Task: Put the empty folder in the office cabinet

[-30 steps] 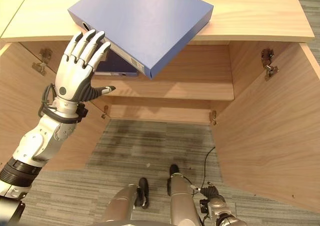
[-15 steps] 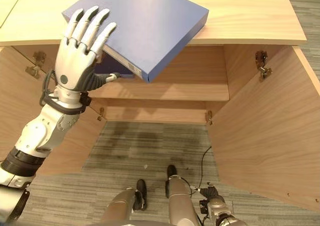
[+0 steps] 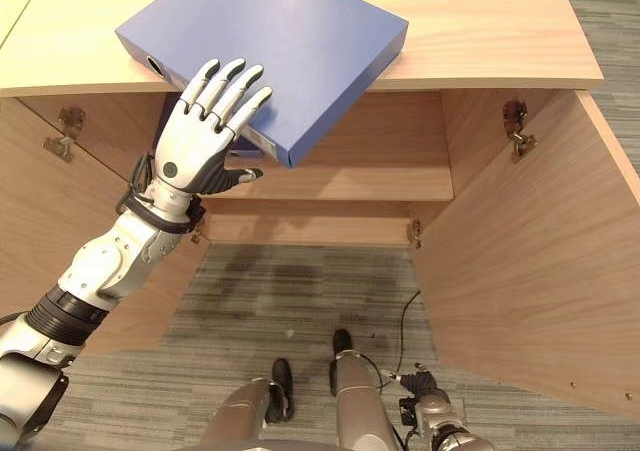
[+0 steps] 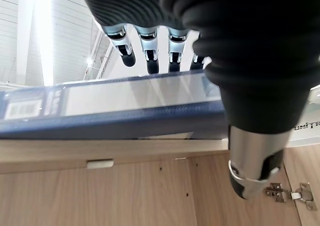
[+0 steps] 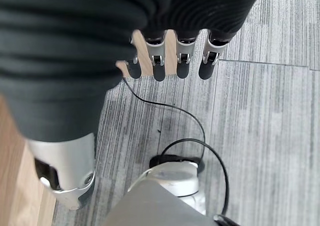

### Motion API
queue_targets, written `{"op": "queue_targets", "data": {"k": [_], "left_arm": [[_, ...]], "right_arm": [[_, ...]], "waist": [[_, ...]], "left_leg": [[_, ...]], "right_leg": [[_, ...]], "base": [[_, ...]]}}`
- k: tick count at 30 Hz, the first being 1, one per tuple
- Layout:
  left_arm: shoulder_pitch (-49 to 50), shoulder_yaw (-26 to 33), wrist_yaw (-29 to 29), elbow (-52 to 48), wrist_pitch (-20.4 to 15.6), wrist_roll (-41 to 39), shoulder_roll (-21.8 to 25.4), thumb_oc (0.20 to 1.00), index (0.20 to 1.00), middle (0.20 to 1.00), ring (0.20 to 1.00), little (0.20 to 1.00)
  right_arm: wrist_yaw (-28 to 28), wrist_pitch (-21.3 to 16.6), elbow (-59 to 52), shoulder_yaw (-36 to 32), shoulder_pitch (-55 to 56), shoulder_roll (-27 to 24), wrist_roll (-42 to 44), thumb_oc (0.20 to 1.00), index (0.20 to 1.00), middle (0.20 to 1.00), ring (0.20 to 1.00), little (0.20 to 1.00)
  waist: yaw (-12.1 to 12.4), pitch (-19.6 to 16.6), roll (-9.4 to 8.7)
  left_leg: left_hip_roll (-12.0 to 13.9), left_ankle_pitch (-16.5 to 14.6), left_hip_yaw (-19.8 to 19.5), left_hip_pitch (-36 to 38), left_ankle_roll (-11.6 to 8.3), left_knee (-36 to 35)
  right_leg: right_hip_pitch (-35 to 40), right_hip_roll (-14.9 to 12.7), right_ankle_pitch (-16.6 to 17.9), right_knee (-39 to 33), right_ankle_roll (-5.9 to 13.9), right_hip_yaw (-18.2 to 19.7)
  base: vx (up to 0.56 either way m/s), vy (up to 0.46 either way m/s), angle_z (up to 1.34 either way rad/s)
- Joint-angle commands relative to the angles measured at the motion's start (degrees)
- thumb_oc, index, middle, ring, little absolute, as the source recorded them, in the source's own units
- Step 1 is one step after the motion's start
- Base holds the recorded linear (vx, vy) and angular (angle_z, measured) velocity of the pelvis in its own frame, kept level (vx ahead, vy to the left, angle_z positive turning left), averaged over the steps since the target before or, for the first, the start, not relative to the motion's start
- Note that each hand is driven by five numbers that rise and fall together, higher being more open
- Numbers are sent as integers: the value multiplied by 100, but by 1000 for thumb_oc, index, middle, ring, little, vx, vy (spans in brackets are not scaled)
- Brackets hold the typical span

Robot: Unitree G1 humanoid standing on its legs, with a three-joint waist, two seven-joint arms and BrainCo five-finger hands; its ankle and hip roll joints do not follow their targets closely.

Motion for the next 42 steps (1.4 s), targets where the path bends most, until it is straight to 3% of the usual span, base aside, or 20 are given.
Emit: {"op": "queue_targets", "data": {"k": [1,16,26,27,28,29,42], "left_arm": [[-512,186,157,-56,167,170,7,1000,1000,1000,1000,1000],[-1280,188,532,172,663,405,-198,1000,1000,1000,1000,1000],[-1729,-329,304,592,769,640,-204,1000,1000,1000,1000,1000],[-1719,-361,274,631,760,636,-197,824,824,824,824,824],[-1722,-368,276,639,759,633,-201,598,598,598,598,598],[-1720,-409,236,716,767,637,-185,200,200,200,200,200],[-1567,-510,39,1024,726,536,-166,200,200,200,200,200]], "right_arm": [[-94,19,150,80,37,-98,151,1000,1000,1000,1000,1000],[-120,65,266,241,-3,-83,10,1000,1000,1000,1000,1000],[-163,51,268,289,-97,-125,18,1000,1000,1000,1000,1000],[-163,50,257,282,-107,-125,29,1000,1000,1000,1000,1000],[-164,51,257,281,-103,-124,30,1000,1000,1000,1000,1000],[-160,47,250,283,-104,-132,43,1000,1000,1000,1000,1000],[-152,27,176,231,-81,-165,88,1000,1000,1000,1000,1000]], "waist": [[-71,-27,-56],[-150,-61,-119],[-197,6,-95],[-198,14,-91],[-188,12,-77],[-190,15,-74],[-205,84,-67]], "left_leg": [[37,-551,-113,-121,200,321],[25,-520,-48,-47,202,253],[11,-494,-49,-87,232,258],[10,-500,-41,-102,240,280],[23,-547,-50,-85,239,290],[21,-550,-46,-90,247,307],[36,-585,7,-211,278,472]], "right_leg": [[414,-213,431,-1022,430,-3],[489,-195,520,-1115,443,55],[439,-204,566,-1114,456,86],[421,-205,565,-1098,452,89],[430,-190,523,-1074,457,86],[418,-185,520,-1058,456,92],[292,-164,487,-914,435,120]], "base": [[0,0,0],[-2,0,0],[-13,4,-1],[0,0,0],[0,0,0],[0,0,0],[-2,1,-1]]}}
